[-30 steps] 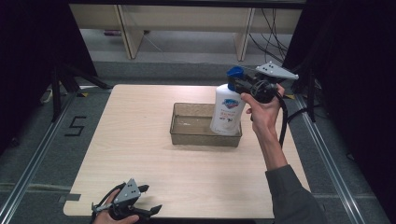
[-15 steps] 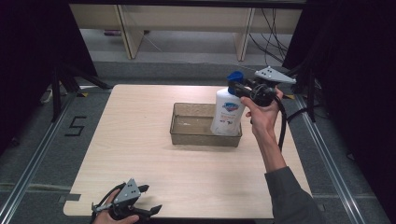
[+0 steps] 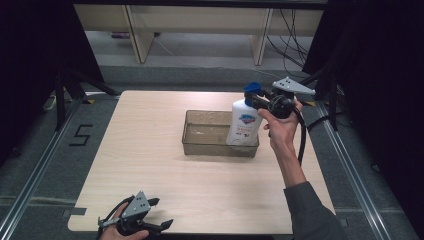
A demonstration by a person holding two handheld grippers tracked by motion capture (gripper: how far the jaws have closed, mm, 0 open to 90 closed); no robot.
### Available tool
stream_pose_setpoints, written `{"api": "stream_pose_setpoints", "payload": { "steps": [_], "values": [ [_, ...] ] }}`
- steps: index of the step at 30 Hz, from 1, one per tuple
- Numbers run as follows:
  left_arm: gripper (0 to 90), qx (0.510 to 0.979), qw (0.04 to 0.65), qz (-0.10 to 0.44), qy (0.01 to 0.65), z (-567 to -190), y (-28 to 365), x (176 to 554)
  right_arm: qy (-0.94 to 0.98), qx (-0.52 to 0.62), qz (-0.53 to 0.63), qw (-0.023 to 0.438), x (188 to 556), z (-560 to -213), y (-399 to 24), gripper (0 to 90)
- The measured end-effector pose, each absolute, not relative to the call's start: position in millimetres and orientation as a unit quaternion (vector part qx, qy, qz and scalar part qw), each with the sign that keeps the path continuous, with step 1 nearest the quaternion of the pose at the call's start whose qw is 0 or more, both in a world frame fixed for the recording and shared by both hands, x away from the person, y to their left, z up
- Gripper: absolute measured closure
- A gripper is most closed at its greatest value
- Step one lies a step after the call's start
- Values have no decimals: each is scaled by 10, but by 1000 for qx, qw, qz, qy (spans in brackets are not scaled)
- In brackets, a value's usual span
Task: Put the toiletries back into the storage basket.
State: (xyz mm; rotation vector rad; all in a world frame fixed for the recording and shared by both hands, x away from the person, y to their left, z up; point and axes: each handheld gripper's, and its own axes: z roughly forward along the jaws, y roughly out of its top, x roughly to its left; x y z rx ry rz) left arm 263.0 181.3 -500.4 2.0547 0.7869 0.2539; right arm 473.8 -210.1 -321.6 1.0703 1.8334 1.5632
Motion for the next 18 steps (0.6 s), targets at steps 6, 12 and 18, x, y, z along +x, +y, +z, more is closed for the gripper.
{"api": "stream_pose_setpoints", "payload": {
  "steps": [6, 12, 18],
  "values": [
    [172, 834, 442, 100, 313, -5002, 1817, 2634, 677, 390, 569, 255, 4730, -3270, -2125, 612],
    [172, 831, 446, 99, 317, -5007, 1809, 2631, 677, 389, 571, 254, 4723, -3309, -2146, 612],
    [172, 831, 446, 100, 317, -5007, 1812, 2633, 680, 393, 566, 251, 4715, -3355, -2139, 612]
  ]
}}
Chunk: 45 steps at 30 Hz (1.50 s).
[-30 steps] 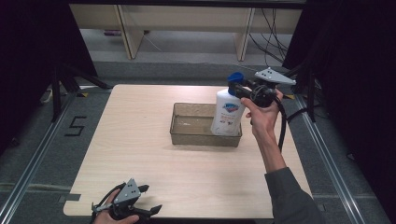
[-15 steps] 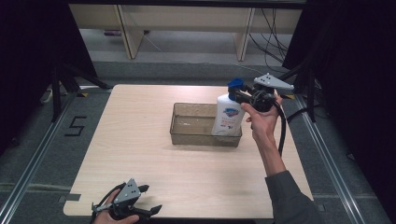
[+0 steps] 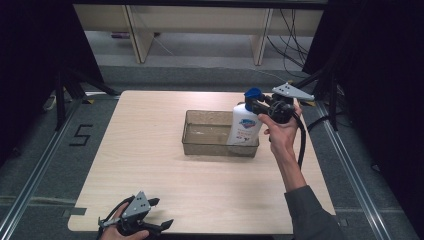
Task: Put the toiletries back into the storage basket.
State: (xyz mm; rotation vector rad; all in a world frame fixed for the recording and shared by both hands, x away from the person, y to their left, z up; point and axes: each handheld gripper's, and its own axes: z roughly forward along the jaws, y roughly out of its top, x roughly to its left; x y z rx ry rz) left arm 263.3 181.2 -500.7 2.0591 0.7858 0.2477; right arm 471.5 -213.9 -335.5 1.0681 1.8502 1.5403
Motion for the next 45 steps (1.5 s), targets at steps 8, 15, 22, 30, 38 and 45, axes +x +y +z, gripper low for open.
{"api": "stream_pose_setpoints", "payload": {
  "steps": [8, 15, 22, 30, 38, 45],
  "values": [
    [172, 833, 444, 102, 314, -5005, 1815, 2632, 683, 389, 567, 247, 4702, -3404, -2122, 611],
    [172, 835, 439, 105, 316, -5001, 1817, 2624, 682, 377, 574, 253, 4674, -3449, -2055, 610],
    [172, 833, 441, 107, 315, -5010, 1808, 2627, 656, 412, 588, 234, 4688, -3521, -2123, 371],
    [172, 831, 444, 106, 317, -5018, 1799, 2623, 642, 430, 590, 234, 4585, -3569, -2120, 276],
    [172, 832, 444, 104, 317, -5015, 1798, 2623, 673, 422, 559, 237, 4576, -3617, -2082, 249],
    [172, 831, 445, 103, 317, -5020, 1800, 2625, 675, 418, 562, 230, 4561, -3668, -2076, 238]
  ]
}}
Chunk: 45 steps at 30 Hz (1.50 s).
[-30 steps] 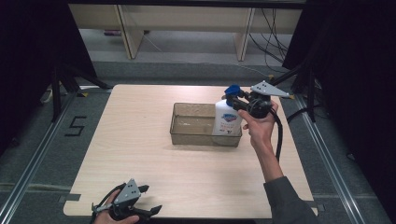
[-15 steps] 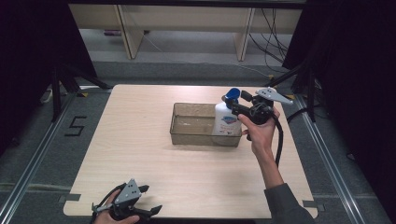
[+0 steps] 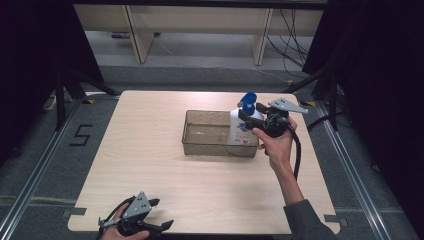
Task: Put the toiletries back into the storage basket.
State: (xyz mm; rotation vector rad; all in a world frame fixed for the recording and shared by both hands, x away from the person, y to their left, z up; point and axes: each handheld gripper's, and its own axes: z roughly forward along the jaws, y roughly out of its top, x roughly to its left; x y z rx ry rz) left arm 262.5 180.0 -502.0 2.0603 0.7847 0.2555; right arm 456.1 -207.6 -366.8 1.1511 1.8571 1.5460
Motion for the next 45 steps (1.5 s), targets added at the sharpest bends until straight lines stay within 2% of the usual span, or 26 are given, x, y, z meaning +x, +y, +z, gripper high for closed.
{"api": "stream_pose_setpoints", "payload": {
  "steps": [10, 27, 45],
  "values": [
    [172, 831, 444, 105, 317, -5017, 1798, 2623, 663, 433, 572, 216, 4489, -3662, -2141, 237],
    [172, 831, 444, 105, 317, -5016, 1795, 2621, 664, 434, 563, 233, 4276, -3741, -2328, 225],
    [172, 834, 442, 104, 313, -5006, 1807, 2625, 664, 427, 574, 219, 4131, -3791, -2367, 224]
  ]
}}
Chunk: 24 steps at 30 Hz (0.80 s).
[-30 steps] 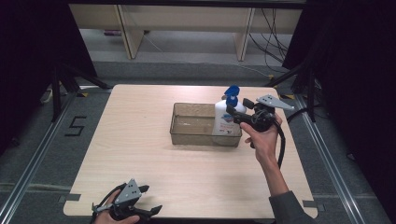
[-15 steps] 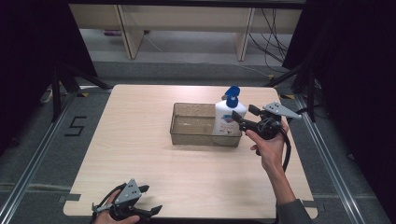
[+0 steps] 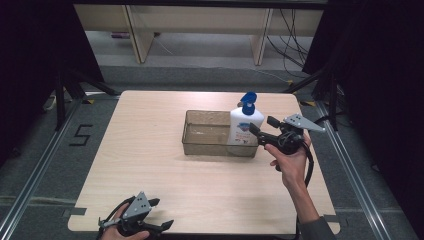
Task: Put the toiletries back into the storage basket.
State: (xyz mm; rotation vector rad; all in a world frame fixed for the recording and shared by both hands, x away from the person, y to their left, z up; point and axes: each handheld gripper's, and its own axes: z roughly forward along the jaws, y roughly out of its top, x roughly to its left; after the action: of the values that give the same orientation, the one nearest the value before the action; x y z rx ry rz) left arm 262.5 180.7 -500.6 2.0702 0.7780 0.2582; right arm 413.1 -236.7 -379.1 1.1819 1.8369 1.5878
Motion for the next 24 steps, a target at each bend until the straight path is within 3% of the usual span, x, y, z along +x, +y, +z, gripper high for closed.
{"api": "stream_pose_setpoints", "payload": {
  "steps": [24],
  "values": [
    [172, 834, 441, 109, 314, -5010, 1807, 2626, 677, 416, 572, 207, 3949, -3852, -2323, 177]
  ]
}}
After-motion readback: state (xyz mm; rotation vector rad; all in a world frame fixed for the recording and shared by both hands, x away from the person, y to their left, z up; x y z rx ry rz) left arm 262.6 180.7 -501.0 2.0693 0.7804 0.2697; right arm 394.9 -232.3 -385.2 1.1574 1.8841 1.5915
